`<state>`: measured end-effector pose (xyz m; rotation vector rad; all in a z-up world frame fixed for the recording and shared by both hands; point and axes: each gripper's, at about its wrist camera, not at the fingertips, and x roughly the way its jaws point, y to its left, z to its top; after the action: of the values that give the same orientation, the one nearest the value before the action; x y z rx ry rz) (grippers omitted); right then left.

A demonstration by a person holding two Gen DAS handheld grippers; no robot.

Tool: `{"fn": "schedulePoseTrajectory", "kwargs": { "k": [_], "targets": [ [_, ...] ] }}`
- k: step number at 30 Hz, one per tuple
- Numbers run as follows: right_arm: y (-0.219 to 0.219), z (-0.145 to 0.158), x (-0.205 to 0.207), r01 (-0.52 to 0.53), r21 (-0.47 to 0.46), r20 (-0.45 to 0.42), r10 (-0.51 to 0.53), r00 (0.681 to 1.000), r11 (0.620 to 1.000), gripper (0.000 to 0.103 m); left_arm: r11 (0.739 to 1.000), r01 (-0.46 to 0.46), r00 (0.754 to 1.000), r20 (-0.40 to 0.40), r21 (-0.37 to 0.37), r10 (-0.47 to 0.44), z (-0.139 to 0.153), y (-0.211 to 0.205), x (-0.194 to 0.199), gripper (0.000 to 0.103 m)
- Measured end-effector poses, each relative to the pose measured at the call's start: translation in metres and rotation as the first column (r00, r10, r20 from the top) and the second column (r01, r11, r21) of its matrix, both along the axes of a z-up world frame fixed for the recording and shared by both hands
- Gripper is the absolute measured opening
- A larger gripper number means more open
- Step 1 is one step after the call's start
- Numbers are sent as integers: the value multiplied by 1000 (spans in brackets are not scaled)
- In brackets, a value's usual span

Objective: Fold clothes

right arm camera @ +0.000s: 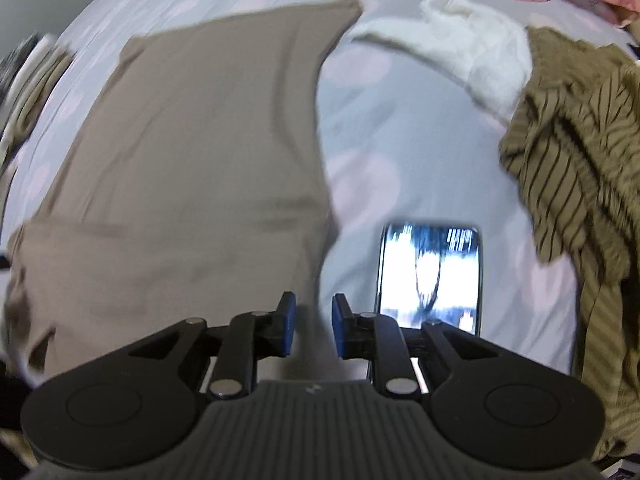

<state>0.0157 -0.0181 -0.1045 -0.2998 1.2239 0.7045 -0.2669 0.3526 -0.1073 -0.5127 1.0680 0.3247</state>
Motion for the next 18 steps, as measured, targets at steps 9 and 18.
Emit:
{"fn": "schedulePoseTrajectory", "kwargs": {
  "k": [9, 18],
  "targets": [
    [-15, -35, -37, -109, -157, -29, 106, 994, 982, 22, 997, 43, 986, -163, 58, -33, -24, -11, -2, 45],
    [-19, -9, -48, -139, -134, 41, 146, 988, 981, 30, 992, 25, 984, -177, 124, -3, -6, -6, -20, 46]
  ]
}}
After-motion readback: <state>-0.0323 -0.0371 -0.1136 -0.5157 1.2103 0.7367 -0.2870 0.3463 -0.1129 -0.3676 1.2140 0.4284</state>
